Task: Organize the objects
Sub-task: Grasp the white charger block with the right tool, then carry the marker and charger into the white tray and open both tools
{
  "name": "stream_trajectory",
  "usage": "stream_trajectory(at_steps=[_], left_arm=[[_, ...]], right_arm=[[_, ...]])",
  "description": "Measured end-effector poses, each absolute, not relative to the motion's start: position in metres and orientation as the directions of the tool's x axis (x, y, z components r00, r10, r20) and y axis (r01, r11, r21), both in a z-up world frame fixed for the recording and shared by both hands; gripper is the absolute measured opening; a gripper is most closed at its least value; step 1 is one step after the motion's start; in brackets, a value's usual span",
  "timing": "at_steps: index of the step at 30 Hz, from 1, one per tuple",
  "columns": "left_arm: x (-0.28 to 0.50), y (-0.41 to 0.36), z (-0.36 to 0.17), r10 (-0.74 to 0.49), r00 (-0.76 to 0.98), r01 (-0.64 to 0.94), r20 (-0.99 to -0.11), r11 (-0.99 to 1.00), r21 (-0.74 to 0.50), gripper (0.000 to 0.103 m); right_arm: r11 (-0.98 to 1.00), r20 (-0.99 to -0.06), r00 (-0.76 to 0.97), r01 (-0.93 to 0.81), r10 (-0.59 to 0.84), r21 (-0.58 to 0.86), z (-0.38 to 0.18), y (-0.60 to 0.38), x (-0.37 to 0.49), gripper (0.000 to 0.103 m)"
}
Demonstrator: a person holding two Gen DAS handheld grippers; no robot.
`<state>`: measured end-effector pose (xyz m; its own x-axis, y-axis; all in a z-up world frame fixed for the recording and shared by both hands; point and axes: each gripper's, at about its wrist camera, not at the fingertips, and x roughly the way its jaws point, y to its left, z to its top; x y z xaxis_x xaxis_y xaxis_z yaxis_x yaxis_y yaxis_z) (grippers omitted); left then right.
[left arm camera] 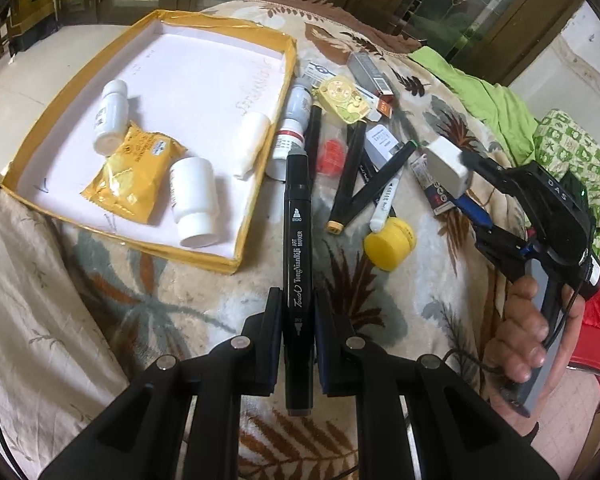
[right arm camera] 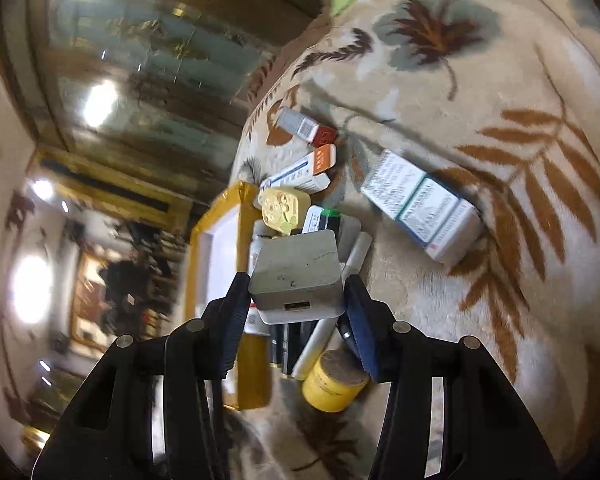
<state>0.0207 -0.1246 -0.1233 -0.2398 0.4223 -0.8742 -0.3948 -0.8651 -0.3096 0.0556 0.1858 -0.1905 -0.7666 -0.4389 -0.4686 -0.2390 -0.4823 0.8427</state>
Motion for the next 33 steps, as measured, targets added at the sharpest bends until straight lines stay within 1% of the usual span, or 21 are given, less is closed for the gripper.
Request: stream_trajectory(at_steps=[2,3,6,9,13,16,17,20,21,22,25,26,27,29,33], left_arm=[[0.020,-0.126,-0.120,0.423,-0.249,-0.392,-0.871,-0.867,-0.309,0.013],[0.019,-0.127,-0.118,0.427,-0.252,-0.389,-0.868,-0.866,-0.314,0.013],[0.017,-0.131,-0.117,0.435,-0.259,-0.378,-0.862,-0.867,-0.324,0.013],[0.016,-0.133,-0.118,0.435,-0.257,-0.368,-0.863,-0.870,-0.329,0.013],[0.008,-0.136,-0.106,0.461,-0.265,-0.376,-0.847,-0.858,-0.349,0.013],[-0.015,-0.147,-0.096,0.552,-0.246,-0.391,-0.797,-0.809,-0.439,0.013],[-0.026,-0.154,-0.093,0.567,-0.253,-0.397,-0.784,-0.800,-0.450,0.013],[-0.056,-0.177,-0.088,0.556,-0.292,-0.392,-0.778,-0.812,-0.432,0.013],[-0.068,-0.187,-0.088,0.564,-0.291,-0.378,-0.773,-0.810,-0.448,0.013],[-0.081,-0.198,-0.089,0.575,-0.285,-0.357,-0.767,-0.806,-0.472,0.013],[-0.109,-0.216,-0.087,0.540,-0.323,-0.356,-0.778,-0.830,-0.428,0.013],[-0.119,-0.221,-0.089,0.550,-0.314,-0.351,-0.773,-0.824,-0.444,0.013],[-0.129,-0.226,-0.092,0.555,-0.309,-0.346,-0.772,-0.822,-0.452,0.013],[-0.144,-0.228,-0.097,0.534,-0.313,-0.353,-0.785,-0.833,-0.425,0.013],[-0.176,-0.221,-0.112,0.552,-0.261,-0.346,-0.792,-0.820,-0.457,0.013]], right_arm=[[-0.424,-0.433,-0.777,-0.238,-0.457,0.874,-0.195,0.193,0.058,0.048],[-0.421,-0.431,-0.777,-0.237,-0.459,0.875,-0.194,0.193,0.057,0.048],[-0.454,-0.438,-0.773,-0.220,-0.460,0.864,-0.186,0.183,0.054,0.048],[-0.482,-0.424,-0.748,-0.160,-0.510,0.861,-0.177,0.160,0.049,0.048],[-0.522,-0.445,-0.715,-0.132,-0.538,0.843,-0.168,0.133,0.041,0.048],[-0.543,-0.432,-0.697,-0.073,-0.572,0.837,-0.158,0.109,0.038,0.048],[-0.565,-0.438,-0.689,-0.050,-0.578,0.824,-0.155,0.100,0.038,0.048],[-0.581,-0.452,-0.664,-0.034,-0.595,0.813,-0.163,0.077,0.041,0.048],[-0.579,-0.456,-0.658,-0.038,-0.598,0.814,-0.166,0.070,0.044,0.048],[-0.585,-0.468,-0.650,-0.045,-0.599,0.810,-0.168,0.066,0.044,0.048],[-0.629,-0.521,-0.616,-0.053,-0.590,0.776,-0.163,0.049,0.036,0.048],[-0.647,-0.546,-0.601,-0.061,-0.584,0.760,-0.161,0.043,0.030,0.048],[-0.663,-0.567,-0.588,-0.067,-0.577,0.745,-0.159,0.036,0.022,0.048],[-0.696,-0.600,-0.561,-0.057,-0.571,0.715,-0.156,0.018,0.001,0.048],[-0.757,-0.671,-0.511,-0.060,-0.537,0.651,-0.154,-0.021,-0.050,0.048]])
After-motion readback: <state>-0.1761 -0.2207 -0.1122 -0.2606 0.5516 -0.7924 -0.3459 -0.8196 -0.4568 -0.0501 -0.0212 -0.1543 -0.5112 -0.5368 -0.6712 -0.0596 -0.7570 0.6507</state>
